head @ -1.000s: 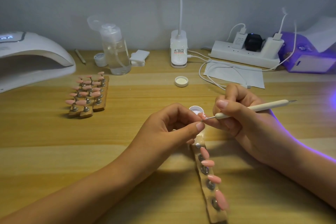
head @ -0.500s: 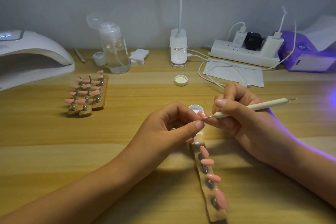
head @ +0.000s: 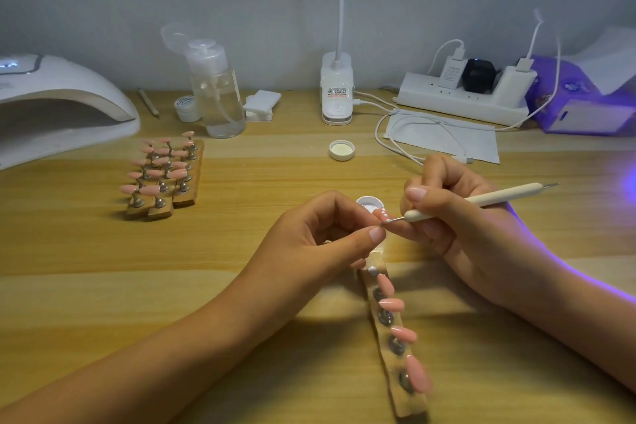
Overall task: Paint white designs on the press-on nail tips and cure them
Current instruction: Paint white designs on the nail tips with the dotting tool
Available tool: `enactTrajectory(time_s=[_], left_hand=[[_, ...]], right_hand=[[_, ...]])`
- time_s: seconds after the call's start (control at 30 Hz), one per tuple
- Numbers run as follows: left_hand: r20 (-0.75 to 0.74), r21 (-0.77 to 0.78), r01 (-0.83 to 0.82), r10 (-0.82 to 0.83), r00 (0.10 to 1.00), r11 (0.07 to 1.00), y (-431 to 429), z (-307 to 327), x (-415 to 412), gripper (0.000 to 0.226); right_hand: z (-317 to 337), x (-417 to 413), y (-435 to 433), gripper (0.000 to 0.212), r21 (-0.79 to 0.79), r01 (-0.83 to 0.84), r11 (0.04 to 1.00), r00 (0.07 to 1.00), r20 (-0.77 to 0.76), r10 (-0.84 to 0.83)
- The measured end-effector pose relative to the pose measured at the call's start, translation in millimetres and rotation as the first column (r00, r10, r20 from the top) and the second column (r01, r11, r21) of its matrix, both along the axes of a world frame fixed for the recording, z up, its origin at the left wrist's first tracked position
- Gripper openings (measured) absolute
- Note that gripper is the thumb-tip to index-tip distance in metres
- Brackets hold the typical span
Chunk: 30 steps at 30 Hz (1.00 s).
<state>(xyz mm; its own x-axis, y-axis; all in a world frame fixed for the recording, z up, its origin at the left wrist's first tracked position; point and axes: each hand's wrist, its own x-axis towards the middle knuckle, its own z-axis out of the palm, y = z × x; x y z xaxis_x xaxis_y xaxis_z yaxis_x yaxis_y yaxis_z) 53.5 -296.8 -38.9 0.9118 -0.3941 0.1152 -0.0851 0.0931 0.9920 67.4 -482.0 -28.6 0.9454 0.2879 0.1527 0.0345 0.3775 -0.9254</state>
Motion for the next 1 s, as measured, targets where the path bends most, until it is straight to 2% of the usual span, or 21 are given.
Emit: enactTrajectory(time_s=[0.33, 0.67, 0.77, 0.83, 1.0], left_hand=[[0.009, 0.012, 0.002, -0.002, 1.000, 1.000, 1, -2, 1, 0.007], [-0.018, -0.003, -0.010, 0.010, 1.000, 1.000, 1, -1, 0, 0.005], [-0.019, -0.020, -0.019, 0.018, 1.000, 1.000, 3, 1, -2, 0.009], [0.020, 0.011, -0.012, 0.012, 1.000, 1.000, 7, 3, -4, 0.011], [0.119, 0.203, -0.006, -0.018, 0.993, 0.979, 15, 4, -4, 0.008]], right_hand=[[1, 0, 1, 0.026, -0.025, 0.031, 0.999, 0.999, -0.011, -0.032], [1, -1, -3, 0.023, -0.057, -0.042, 0.998, 0.999, 0.023, 0.043], [3, 1, -5, 0.023, -0.020, -0.040, 0.999, 0.999, 0.017, 0.040], [4, 4, -7, 0.024, -0.020, 0.003, 1.000, 1.000, 0.009, -0.003], [0, 12, -13, 0.023, -0.042, 0.062, 0.997, 0.998, 0.004, -0.062]])
